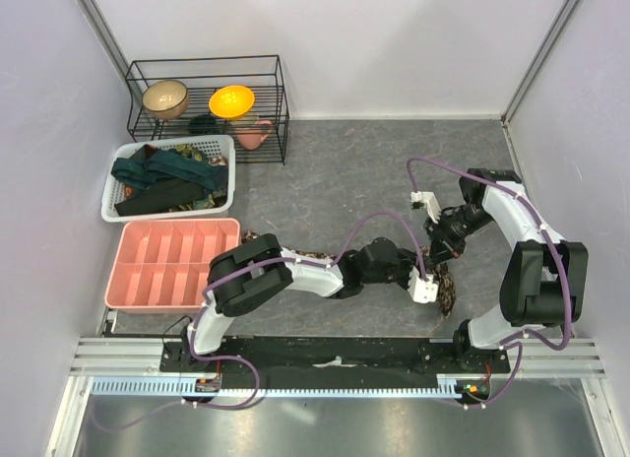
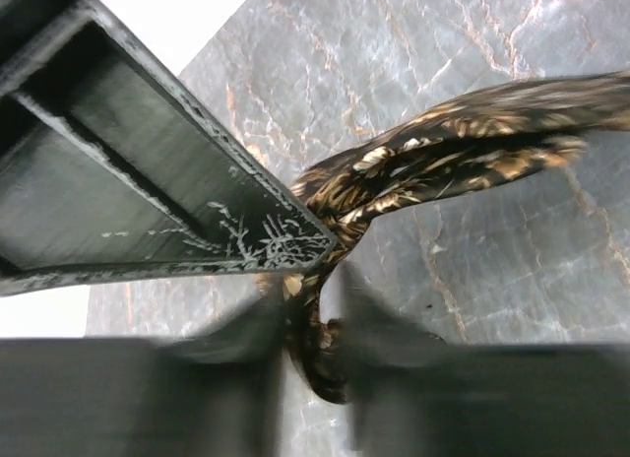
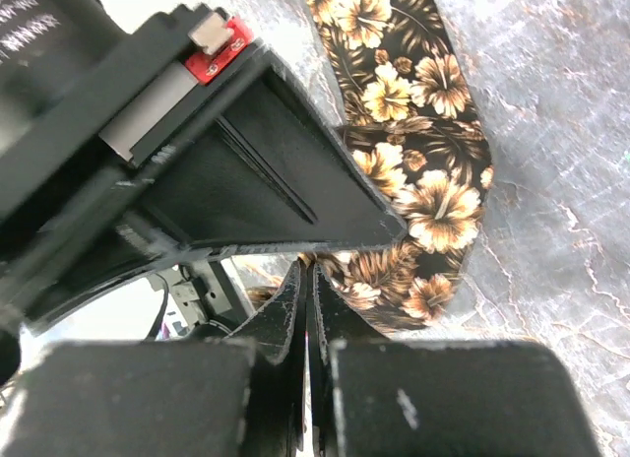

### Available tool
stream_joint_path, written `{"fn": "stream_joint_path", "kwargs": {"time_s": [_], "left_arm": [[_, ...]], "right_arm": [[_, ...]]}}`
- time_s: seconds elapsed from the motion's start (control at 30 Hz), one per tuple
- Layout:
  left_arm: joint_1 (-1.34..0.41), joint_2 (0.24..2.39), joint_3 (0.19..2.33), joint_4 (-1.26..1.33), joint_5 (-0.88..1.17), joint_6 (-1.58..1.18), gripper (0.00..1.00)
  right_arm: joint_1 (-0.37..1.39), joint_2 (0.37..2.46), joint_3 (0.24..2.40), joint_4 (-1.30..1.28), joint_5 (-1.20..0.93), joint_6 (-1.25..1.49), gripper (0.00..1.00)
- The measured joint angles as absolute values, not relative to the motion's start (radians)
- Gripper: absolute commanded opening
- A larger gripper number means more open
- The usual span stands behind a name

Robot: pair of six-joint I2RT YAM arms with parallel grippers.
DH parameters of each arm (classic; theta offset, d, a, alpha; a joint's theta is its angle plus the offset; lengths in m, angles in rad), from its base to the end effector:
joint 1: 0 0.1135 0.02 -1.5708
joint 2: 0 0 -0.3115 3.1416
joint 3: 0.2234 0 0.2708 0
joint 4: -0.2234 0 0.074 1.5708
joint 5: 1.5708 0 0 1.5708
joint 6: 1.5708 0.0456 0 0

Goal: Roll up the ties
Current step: Flatten out the tie at the center of the board.

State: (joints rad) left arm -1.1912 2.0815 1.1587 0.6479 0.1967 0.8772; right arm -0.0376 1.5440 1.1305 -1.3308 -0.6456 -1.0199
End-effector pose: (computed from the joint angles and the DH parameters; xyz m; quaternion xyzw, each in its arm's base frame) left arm 0.1747 -0.4619 0.1787 0.7122 0.3547 -0.1712 0.5810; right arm 0.2594 0.0177 0.2650 -0.4214 0.8461 0.3143 0.0885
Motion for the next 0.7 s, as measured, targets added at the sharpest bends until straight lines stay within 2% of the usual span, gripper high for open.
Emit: {"fn": "stream_joint_path", "kwargs": {"time_s": [0.07, 0.17, 0.23, 0.33, 0.43, 0.53, 0.7], "left_arm": [[-1.194, 2.082, 1.159, 0.648, 0.184, 0.900, 0.02], [-1.196, 2.077, 1.158, 0.642, 0.175, 0.904, 0.02], [-1.196, 2.059, 1.158, 0.592, 0.177, 0.883, 0.02], [-1.182, 2.014, 1.185, 0.408, 0.240, 0.785, 0.02], [-1.139, 2.007, 1.319, 0.159, 0.382, 0.598, 0.02], [-1.057, 2.011, 1.459, -0.012, 0.527, 0.372, 0.02], [-0.920, 2.095, 1.608, -0.135, 0.717, -0.012, 0.02]], "right_arm": [[-0.035, 1.539, 1.133, -1.336, -0.653, -1.017, 0.02], [-0.039, 1.539, 1.158, -1.347, -0.656, -1.005, 0.27], [-0.068, 1.549, 1.214, -1.364, -0.685, -0.992, 0.98], [-0.171, 1.583, 1.353, -1.359, -0.746, -0.982, 0.98], [-0.283, 1.611, 1.448, -1.333, -0.797, -0.971, 0.98], [-0.348, 1.619, 1.451, -1.333, -0.818, -0.963, 0.98], [-0.355, 1.620, 1.379, -1.325, -0.841, -0.945, 0.98]]}}
